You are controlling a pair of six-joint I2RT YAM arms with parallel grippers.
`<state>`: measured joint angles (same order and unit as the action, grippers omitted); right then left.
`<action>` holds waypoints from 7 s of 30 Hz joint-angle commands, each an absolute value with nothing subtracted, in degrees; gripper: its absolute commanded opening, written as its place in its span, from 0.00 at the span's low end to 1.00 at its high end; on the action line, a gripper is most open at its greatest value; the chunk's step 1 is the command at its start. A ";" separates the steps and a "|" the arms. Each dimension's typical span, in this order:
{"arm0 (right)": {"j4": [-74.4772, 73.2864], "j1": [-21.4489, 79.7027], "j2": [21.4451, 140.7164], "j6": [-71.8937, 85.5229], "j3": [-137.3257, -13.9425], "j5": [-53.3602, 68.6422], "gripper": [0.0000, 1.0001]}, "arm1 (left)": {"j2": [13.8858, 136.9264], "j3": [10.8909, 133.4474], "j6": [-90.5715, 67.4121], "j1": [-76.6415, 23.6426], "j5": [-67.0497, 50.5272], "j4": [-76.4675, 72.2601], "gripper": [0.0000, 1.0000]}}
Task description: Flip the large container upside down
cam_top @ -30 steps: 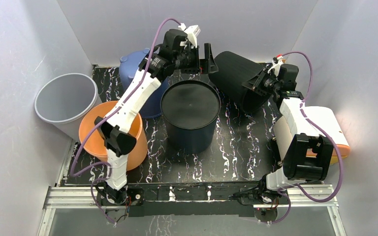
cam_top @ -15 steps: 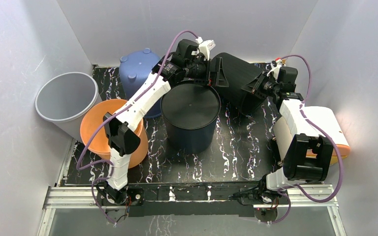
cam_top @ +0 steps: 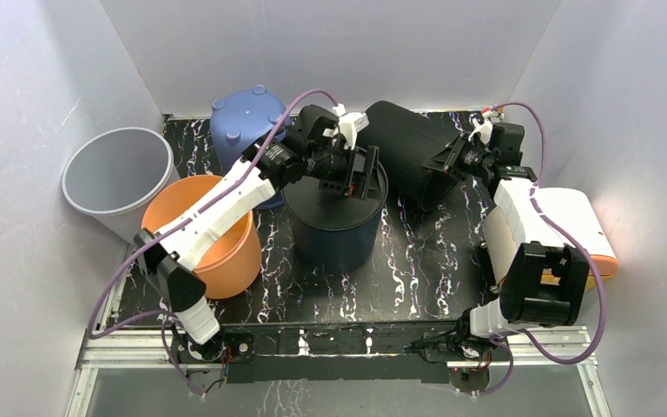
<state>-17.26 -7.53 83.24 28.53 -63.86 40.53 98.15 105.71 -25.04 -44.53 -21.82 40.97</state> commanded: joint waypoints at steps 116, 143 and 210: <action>-19.40 -7.55 71.96 31.22 -61.17 36.74 0.00 | 108.74 109.78 -34.85 -43.45 -19.86 23.68 0.98; -18.82 -7.56 71.77 32.01 -60.80 39.31 0.00 | 87.89 106.34 -32.75 -36.17 5.68 47.74 0.98; -20.15 -7.51 78.02 30.53 -62.94 42.54 0.00 | 122.54 122.91 -33.43 -30.42 -14.87 16.32 0.98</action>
<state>-19.90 -7.53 77.45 31.75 -60.45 41.85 122.41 123.42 -33.21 -30.24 -16.69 19.75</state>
